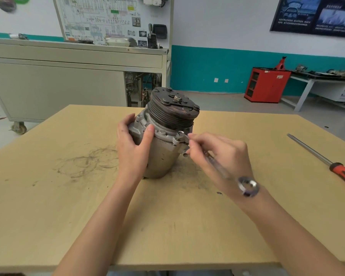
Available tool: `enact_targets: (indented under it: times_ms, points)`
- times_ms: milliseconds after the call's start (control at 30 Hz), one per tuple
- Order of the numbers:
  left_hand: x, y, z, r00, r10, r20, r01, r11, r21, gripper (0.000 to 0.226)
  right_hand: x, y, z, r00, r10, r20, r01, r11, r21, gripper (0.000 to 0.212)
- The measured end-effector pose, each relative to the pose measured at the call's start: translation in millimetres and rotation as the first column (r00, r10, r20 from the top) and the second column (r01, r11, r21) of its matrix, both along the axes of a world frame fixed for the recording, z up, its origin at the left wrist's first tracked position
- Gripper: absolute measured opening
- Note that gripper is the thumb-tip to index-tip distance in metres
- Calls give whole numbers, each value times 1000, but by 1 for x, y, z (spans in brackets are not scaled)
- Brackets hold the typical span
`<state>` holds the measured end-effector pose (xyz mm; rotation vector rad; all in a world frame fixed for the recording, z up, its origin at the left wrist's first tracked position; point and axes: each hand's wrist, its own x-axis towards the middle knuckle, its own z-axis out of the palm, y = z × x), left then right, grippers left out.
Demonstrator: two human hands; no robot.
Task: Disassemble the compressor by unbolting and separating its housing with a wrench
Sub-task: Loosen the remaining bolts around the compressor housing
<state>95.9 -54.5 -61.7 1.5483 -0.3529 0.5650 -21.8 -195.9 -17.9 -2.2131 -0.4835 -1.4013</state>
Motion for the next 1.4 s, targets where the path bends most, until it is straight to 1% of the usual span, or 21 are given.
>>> enact_targets:
  times_ms: [100,167,233,333,400,467,533,567,600,667,733,767,800,867,967,1133,1267,1300,1333,1367,1400]
  points:
    - [0,0,0,1000,-6,-13,6,1000,3,55,4,6,-18,991,-66,113,64,998,25,23]
    - [-1,0,0,1000,-11,-20,11,1000,0,56,4,0,-28,997,46,56,-56,977,205,18]
    - [-2,0,0,1000,-11,-24,11,1000,-1,58,7,-9,-33,954,295,-54,-237,851,468,14]
    - [-3,0,1,999,-19,-29,19,1000,0,57,21,-33,-31,787,606,-114,-379,622,686,23]
    - [-3,0,1,999,-21,-30,21,1000,-5,55,32,-49,-16,616,773,-153,-370,455,810,29]
    - [-3,0,1,1000,-18,-26,18,1000,-5,53,44,-60,-1,494,852,-172,-292,349,891,26]
    - [-3,0,1,999,-19,-29,19,1000,-3,52,51,-66,6,519,845,-129,-259,299,919,32]
    - [-2,0,1,999,-20,-30,20,1000,-5,53,51,-66,9,566,818,-104,-262,298,918,35]
    - [-2,0,1,999,-20,-27,20,1000,-4,53,47,-64,12,625,774,-102,-269,336,902,37]
    - [-2,-1,0,1000,-14,-22,14,1000,-2,54,30,-55,16,763,620,-180,-253,544,800,33]
    - [-1,-1,1,1000,-11,-19,11,1000,-1,54,8,-37,19,901,364,-235,-182,811,556,24]
    - [-1,-1,1,1000,-11,-18,11,1000,-3,53,0,-27,18,955,224,-192,-138,914,382,22]
    - [0,0,1,1000,-11,-16,11,1000,-3,53,-5,-17,16,989,97,-113,-72,977,202,23]
    - [0,0,0,1000,-11,-11,11,1000,-7,54,-9,2,10,992,-102,68,106,993,-54,28]
    - [-1,-1,1,1000,-15,-5,15,1000,-10,54,-5,18,1,937,-287,198,323,928,-184,30]
    - [-2,-1,1,1000,-15,-16,15,1000,-9,55,-2,26,-4,900,-382,212,418,893,-166,33]
    - [-3,-1,2,1000,-5,-13,5,1000,-5,58,3,27,-10,934,-305,186,332,933,-138,28]
    - [-3,0,2,1000,-1,-8,1,1000,-4,57,5,22,-13,963,-233,133,242,968,-59,26]
    - [-3,0,2,1000,0,-6,0,1000,-4,56,7,15,-14,994,-100,42,96,991,92,23]
    - [-3,-1,2,1000,-3,-8,3,1000,-6,56,8,5,-15,994,97,-53,-77,950,301,20]
    - [-3,-1,1,1000,-8,-12,8,1000,-8,56,11,-7,-14,938,324,-120,-221,829,514,18]
